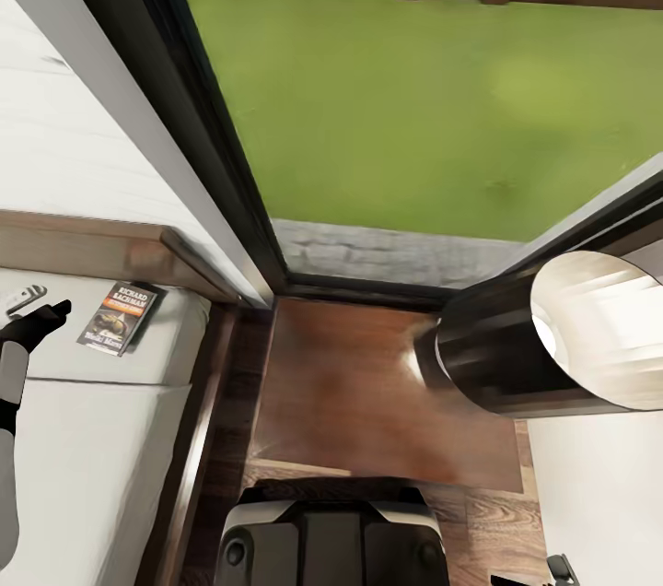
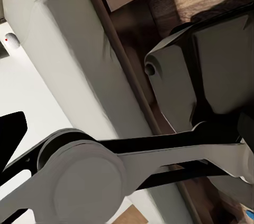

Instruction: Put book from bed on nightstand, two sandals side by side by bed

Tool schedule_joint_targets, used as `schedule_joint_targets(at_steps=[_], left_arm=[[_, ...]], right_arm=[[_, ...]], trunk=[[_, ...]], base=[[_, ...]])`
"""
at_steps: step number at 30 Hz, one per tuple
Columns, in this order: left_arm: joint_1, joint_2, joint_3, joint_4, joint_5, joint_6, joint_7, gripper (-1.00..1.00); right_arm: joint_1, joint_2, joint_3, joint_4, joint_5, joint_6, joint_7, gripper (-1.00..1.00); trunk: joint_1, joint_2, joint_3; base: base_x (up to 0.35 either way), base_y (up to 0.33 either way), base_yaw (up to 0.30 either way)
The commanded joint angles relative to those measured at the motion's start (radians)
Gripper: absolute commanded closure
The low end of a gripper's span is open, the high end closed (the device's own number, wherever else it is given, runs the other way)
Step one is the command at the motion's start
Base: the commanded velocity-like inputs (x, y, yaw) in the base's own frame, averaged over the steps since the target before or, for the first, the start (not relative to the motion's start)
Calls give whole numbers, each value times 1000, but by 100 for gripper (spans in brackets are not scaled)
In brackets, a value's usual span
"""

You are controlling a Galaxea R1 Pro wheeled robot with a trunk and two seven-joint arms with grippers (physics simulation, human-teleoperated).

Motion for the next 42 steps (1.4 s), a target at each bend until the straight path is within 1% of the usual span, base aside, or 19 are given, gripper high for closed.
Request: schedule_joint_targets(at_steps=[1,42], left_arm=[[0,0,1,-1,9,6,1,-100],[0,0,2,-1,9,5,4,-100]], right_arm=[[0,0,6,0,-8,11,3,-100],[0,0,5,0,-8,11,3,-100]], trunk=[[4,-8,-4],[161,-295,-132]], base=[[0,0,0],[0,0,0]])
